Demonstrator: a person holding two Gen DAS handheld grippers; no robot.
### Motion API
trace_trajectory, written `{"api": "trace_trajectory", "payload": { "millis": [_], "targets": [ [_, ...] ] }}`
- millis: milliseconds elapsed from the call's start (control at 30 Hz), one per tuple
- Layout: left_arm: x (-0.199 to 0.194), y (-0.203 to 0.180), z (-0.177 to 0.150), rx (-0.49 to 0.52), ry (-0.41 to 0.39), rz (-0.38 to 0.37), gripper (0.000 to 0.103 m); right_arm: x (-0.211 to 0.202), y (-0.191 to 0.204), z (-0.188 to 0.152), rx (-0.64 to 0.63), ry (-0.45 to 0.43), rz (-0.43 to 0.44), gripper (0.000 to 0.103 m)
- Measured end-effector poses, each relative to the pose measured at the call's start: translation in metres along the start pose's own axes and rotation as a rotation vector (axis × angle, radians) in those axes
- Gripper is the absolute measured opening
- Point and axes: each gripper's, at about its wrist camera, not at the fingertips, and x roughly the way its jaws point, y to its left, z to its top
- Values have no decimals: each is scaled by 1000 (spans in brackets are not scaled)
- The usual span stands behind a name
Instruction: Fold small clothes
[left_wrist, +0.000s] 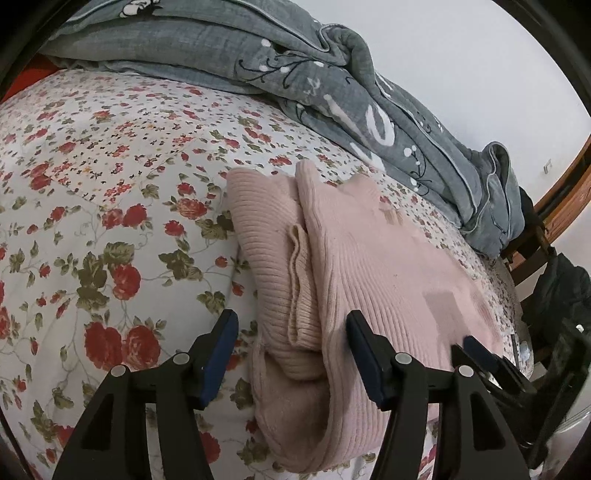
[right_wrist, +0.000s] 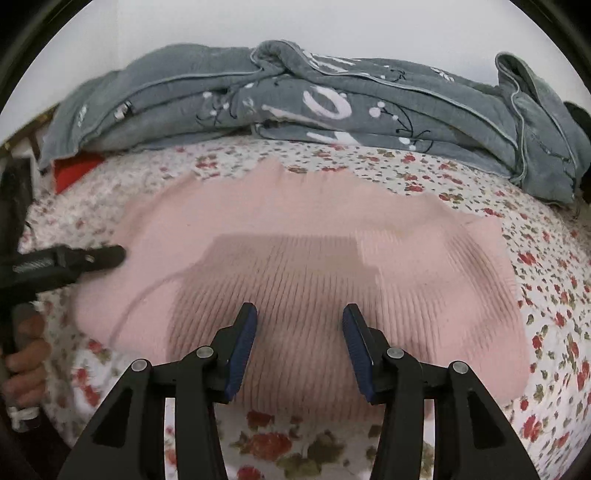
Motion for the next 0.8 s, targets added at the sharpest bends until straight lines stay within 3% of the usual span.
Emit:
{"api": "trace_trajectory", "payload": {
  "millis": [300,433,633,800],
  "targets": [
    [-1,0,-4,0,-17,-4,59,46,0,37,22,16,-75,48],
    [-3,-1,-7,12,-24,-3,59,26,2,24,12,25,-81,47],
    [-3,-3,-13,21,-26,-16,60,-15,6,-24,-25,47,-42,47],
    [-2,-10,-17,45,-18,-6,63,-21,6,-30,20,10,-48,48]
  ]
}}
